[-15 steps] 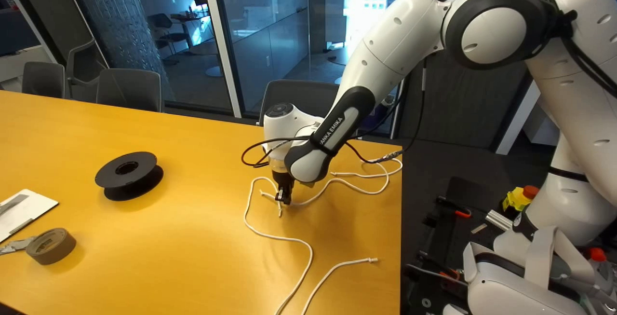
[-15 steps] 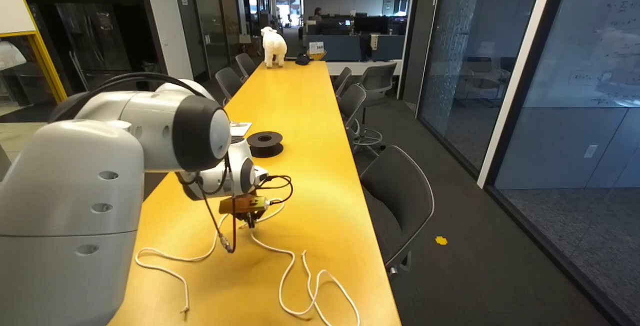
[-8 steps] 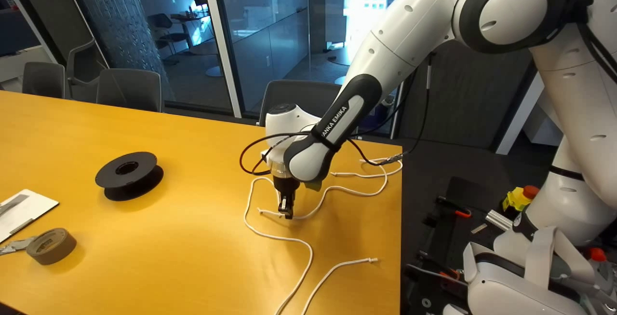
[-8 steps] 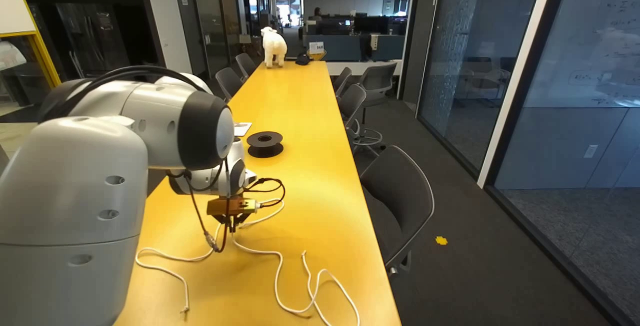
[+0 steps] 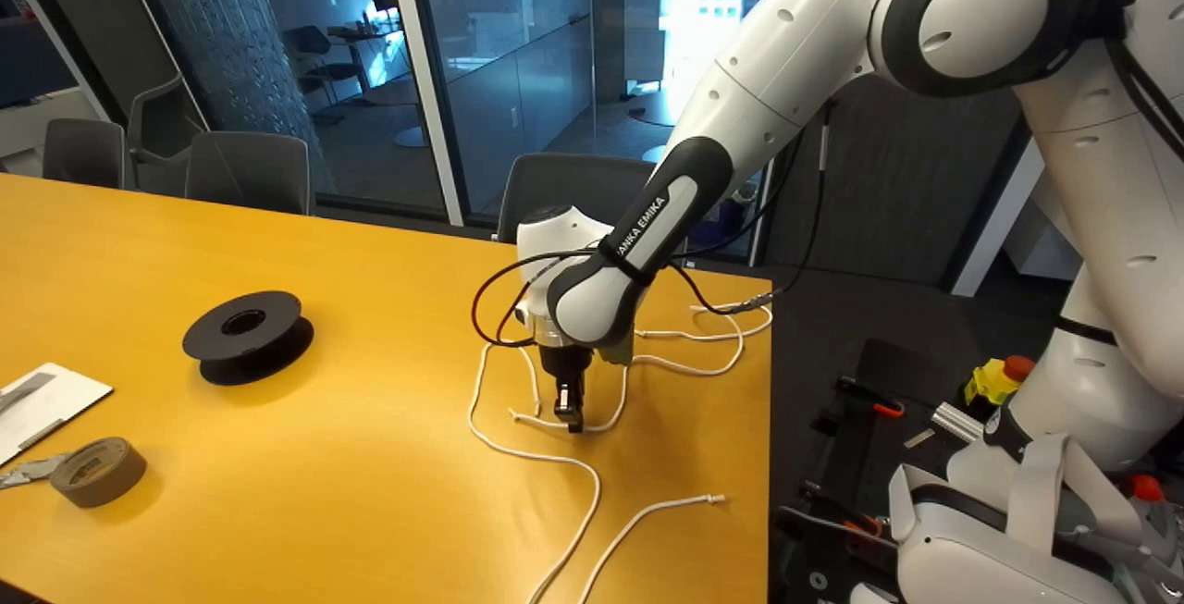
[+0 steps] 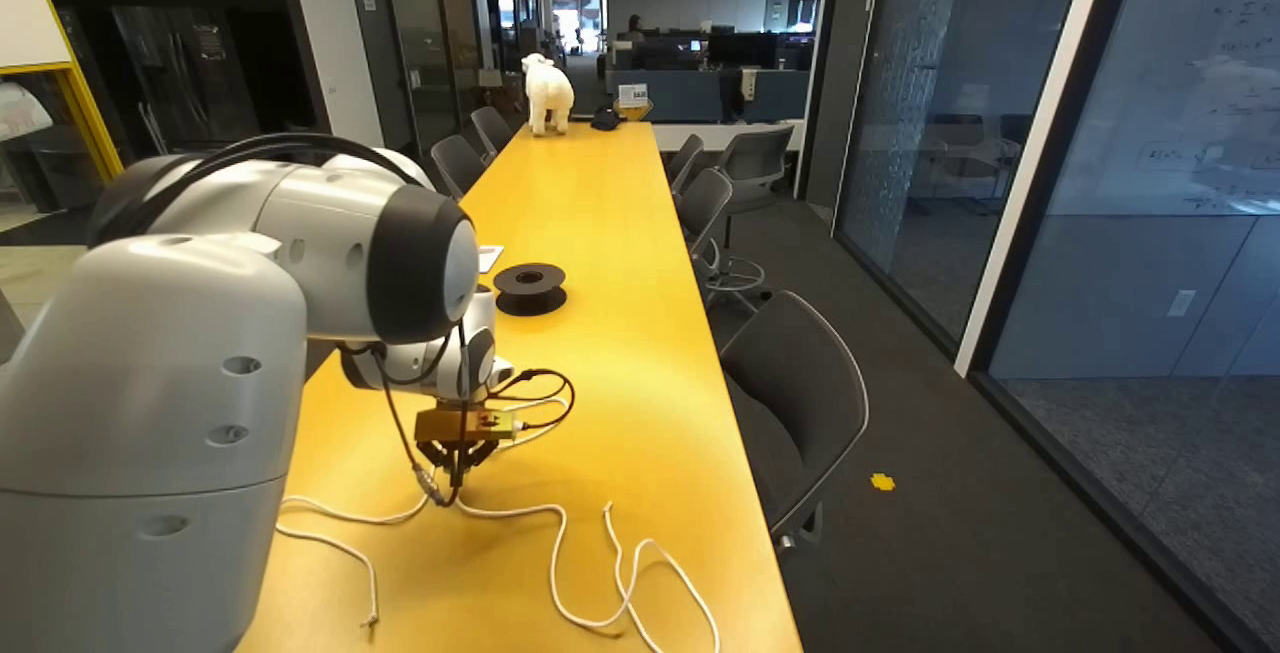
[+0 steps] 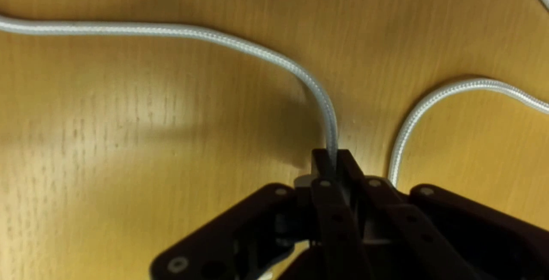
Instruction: Untangle the ropes on the table
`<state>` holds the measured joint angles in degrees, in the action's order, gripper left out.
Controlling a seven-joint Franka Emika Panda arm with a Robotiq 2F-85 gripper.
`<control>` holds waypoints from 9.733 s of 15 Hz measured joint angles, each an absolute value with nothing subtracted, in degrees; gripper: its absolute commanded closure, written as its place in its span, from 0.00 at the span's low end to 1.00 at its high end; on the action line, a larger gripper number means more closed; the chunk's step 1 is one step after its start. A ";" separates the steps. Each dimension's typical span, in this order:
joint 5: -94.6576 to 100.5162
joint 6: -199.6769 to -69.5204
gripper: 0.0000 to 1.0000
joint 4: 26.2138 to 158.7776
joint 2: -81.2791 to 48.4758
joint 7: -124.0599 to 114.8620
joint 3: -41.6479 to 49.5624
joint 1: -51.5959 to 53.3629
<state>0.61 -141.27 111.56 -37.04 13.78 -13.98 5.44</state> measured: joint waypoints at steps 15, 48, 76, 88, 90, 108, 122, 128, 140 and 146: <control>-0.60 -136.15 0.37 111.38 -38.08 17.01 -14.68 5.11; 32.14 -136.78 0.00 131.25 -18.78 -57.56 17.23 8.16; 13.99 -136.81 0.87 124.71 -27.22 -13.86 10.10 -2.24; 3.40 -138.56 0.97 120.54 -27.23 -7.85 5.74 -3.51; 1.11 -138.97 0.96 117.85 -27.19 -7.03 4.05 -3.54; -13.16 -149.66 0.99 106.74 -20.25 -0.74 -1.91 -6.49; -9.90 -153.76 0.99 125.49 -17.11 -11.04 5.16 -5.85; -9.86 -148.02 0.99 128.86 -15.73 -11.75 6.21 -6.02; -5.80 -127.16 0.99 130.24 -10.72 -9.96 10.52 -9.16; -5.78 -127.32 0.99 130.14 -11.78 -9.91 10.56 -9.23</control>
